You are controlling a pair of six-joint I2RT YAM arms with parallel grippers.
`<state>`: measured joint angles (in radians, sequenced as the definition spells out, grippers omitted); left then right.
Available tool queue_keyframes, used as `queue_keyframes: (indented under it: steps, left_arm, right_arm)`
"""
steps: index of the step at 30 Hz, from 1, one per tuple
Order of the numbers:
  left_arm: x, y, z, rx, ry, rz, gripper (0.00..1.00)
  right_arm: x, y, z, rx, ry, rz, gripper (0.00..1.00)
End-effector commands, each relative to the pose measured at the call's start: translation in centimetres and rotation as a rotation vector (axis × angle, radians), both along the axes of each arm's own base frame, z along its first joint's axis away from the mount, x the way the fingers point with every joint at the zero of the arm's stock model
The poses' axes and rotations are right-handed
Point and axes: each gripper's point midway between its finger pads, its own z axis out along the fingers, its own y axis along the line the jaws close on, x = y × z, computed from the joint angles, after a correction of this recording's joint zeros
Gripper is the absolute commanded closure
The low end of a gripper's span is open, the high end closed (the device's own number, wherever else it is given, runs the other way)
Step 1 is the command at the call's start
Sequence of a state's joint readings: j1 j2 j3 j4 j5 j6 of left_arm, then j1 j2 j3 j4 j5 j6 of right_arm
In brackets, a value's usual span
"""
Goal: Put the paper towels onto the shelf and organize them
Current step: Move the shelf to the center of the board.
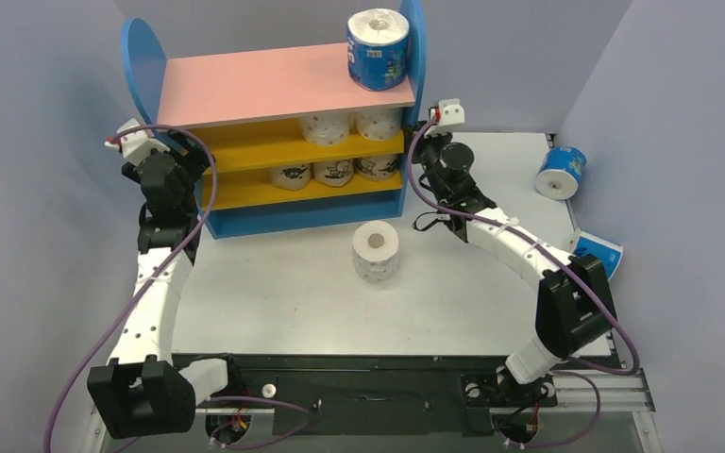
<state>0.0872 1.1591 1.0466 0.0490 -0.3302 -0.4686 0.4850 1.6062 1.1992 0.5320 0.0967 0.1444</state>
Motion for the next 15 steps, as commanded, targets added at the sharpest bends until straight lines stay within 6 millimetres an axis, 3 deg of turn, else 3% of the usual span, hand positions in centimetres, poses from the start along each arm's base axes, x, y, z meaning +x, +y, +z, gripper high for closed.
queue_keyframes:
  steps: [1, 9, 15]
  left_arm:
    - [-0.9, -3.0, 1.9, -0.012, -0.071, -0.082, 0.22]
    - [-3.1, -6.7, 2.4, -0.027, -0.081, -0.173, 0.22]
    - [-5.2, -8.6, 1.8, -0.015, -0.040, -0.225, 0.19]
  right_arm:
    - [-2.5, -5.5, 4.9, 0.112, -0.081, -0.147, 1.00]
    - [-5.4, -9.8, 3.4, 0.098, -0.025, -0.246, 1.00]
    - [-7.3, -11.5, 3.1, 0.093, 0.002, -0.277, 1.00]
